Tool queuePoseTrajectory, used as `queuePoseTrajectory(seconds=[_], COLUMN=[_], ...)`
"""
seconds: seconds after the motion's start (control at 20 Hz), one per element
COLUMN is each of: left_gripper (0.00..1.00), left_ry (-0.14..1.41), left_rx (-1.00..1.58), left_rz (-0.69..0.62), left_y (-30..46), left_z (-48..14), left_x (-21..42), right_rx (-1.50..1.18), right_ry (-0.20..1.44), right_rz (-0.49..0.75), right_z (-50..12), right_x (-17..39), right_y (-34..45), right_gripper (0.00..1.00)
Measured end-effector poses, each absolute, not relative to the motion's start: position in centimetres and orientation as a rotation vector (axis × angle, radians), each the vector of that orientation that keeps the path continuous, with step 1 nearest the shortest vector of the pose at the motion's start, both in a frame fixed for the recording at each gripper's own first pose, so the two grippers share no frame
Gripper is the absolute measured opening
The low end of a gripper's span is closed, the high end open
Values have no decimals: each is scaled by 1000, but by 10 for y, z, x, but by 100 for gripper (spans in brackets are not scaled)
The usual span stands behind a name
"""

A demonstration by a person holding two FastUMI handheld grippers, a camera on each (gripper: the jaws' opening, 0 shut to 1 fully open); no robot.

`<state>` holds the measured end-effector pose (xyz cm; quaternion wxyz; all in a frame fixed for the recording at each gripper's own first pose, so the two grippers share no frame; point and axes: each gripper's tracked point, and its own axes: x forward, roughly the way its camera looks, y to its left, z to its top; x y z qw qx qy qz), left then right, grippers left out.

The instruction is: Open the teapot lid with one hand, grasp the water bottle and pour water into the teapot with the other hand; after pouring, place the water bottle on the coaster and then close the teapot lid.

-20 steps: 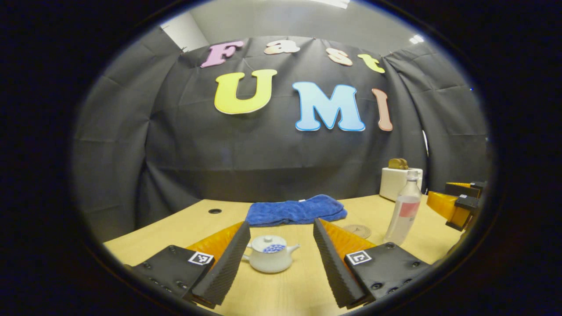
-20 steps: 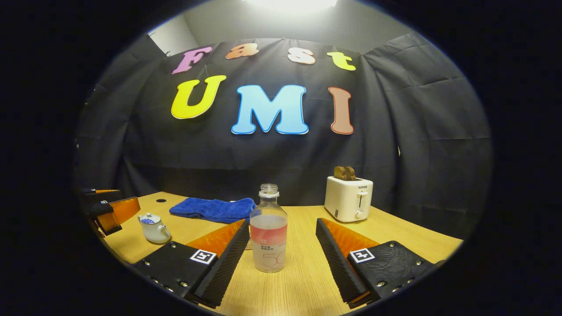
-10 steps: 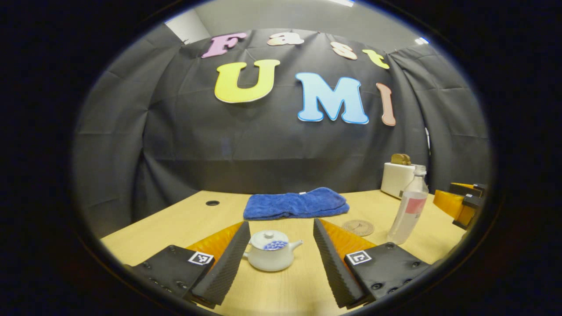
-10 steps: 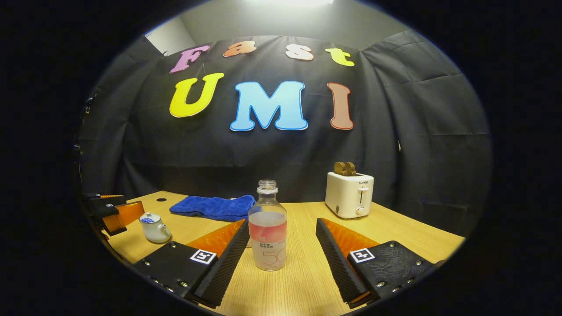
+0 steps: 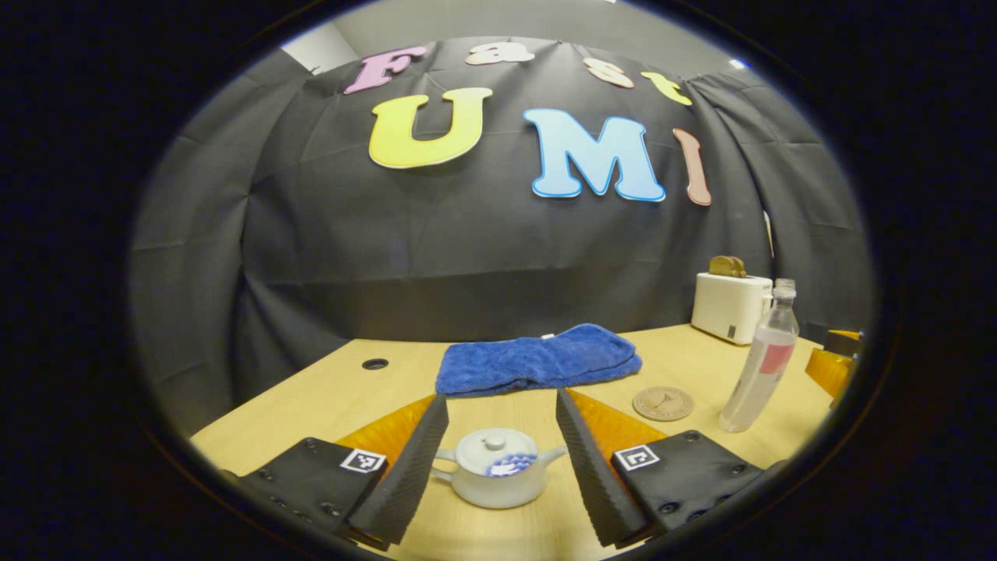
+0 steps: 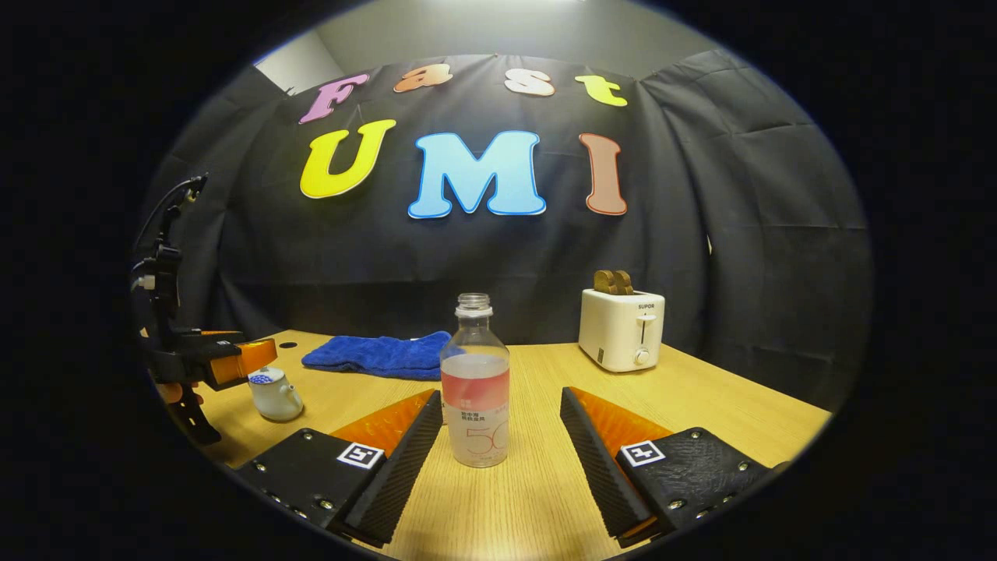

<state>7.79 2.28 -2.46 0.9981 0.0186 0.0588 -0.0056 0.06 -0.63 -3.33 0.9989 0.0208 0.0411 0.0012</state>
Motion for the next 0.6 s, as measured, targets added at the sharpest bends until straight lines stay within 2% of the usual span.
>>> queuePoseTrajectory(seconds=[0.25,0.3,0.4,0.6], left_gripper=[91,77,70,71], left_ry=[151,151,158,199], left_rx=[54,57,61,64], left_rz=[3,2,4,0], left_y=[30,30,32,30], left_z=[-37,-37,-40,-53], left_x=[87,88,91,95], right_rx=[37,41,49,54], right_ry=[98,103,114,122], right_rz=[-7,-7,-7,-18], right_z=[-42,-43,-49,-52], right_x=[1,1,2,2], right_y=[-11,-11,-11,-15], right_gripper=[95,95,95,95])
